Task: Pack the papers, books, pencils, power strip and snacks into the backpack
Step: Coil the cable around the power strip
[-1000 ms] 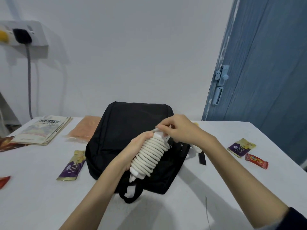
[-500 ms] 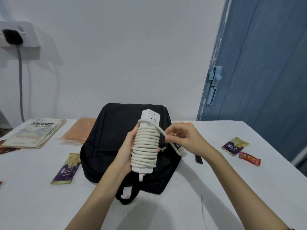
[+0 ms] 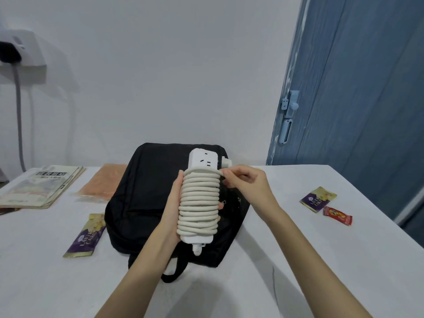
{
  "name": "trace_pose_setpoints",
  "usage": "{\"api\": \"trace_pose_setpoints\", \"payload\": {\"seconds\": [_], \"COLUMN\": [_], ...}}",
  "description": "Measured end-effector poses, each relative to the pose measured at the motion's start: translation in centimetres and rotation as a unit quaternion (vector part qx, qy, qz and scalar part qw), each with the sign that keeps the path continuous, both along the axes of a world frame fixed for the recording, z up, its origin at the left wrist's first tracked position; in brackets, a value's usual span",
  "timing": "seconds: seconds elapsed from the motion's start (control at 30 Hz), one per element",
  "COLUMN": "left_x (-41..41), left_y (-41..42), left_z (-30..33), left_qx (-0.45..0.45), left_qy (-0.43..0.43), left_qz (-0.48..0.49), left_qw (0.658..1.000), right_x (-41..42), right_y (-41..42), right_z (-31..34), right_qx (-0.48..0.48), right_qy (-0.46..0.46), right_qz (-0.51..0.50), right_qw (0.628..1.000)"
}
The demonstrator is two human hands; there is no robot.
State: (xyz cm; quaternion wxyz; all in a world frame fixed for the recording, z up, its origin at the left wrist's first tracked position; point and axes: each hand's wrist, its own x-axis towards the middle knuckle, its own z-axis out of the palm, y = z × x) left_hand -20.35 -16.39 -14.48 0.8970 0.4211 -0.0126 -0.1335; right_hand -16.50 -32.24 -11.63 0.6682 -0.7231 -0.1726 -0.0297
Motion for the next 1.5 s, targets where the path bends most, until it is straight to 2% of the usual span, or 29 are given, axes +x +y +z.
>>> {"api": "trace_pose_setpoints", "payload": {"seconds": [0.1, 0.2, 0.3, 0.47, 0.73, 0.93, 1.0, 1.13, 1.2, 1.3, 1.43, 1.5], "left_x": [0.1, -0.1, -0.3, -0.2, -0.6, -0.7, -0.8, -0.5, -0.2, -0.2, -0.5, -0.6], "left_y": [0.2, -0.1, -0.4, -0.8, -2.0, -1.8, -1.9, -1.7, -1.6, -1.5, -1.3, -1.4], "left_z": [0.4, 0.4, 0.5, 0.2, 0.5, 0.7, 0.8, 1.1, 0.9, 0.9, 0.6, 0.4], "left_qx": [0.011, 0.025, 0.034, 0.043, 0.024, 0.005, 0.031, 0.174, 0.207, 0.263, 0.302, 0.327], "left_qy": [-0.014, -0.010, 0.008, 0.024, -0.012, -0.025, -0.021, -0.058, -0.082, -0.129, -0.205, -0.212], "left_qz": [-0.012, -0.009, -0.012, 0.006, 0.073, 0.102, 0.130, 0.252, 0.262, 0.327, 0.332, 0.305], "left_qw": [1.000, 1.000, 0.999, 0.999, 0.997, 0.994, 0.991, 0.950, 0.939, 0.898, 0.870, 0.869], "right_x": [-0.1, -0.1, -0.4, -0.6, -1.4, -2.1, -2.3, -2.5, -2.6, -2.4, -2.2, -2.2], "right_y": [1.1, 2.1, 3.0, 3.7, 4.0, 4.6, 4.6, 4.5, 4.7, 4.8, 5.2, 5.4], "right_z": [-0.1, -0.4, -0.7, -0.4, -0.4, -0.7, -0.9, -1.3, -1.3, -1.2, -1.3, -1.4], "right_qx": [0.065, 0.045, 0.108, 0.143, 0.237, 0.237, 0.233, 0.220, 0.228, 0.249, 0.262, 0.242], "right_qy": [0.053, 0.032, 0.060, 0.105, 0.166, 0.163, 0.164, 0.154, 0.160, 0.164, 0.179, 0.170], "right_qz": [-0.011, -0.031, -0.055, -0.023, -0.009, 0.005, 0.000, 0.010, 0.011, 0.007, -0.018, -0.037], "right_qw": [0.996, 0.998, 0.991, 0.984, 0.957, 0.958, 0.959, 0.963, 0.960, 0.954, 0.948, 0.954]}}
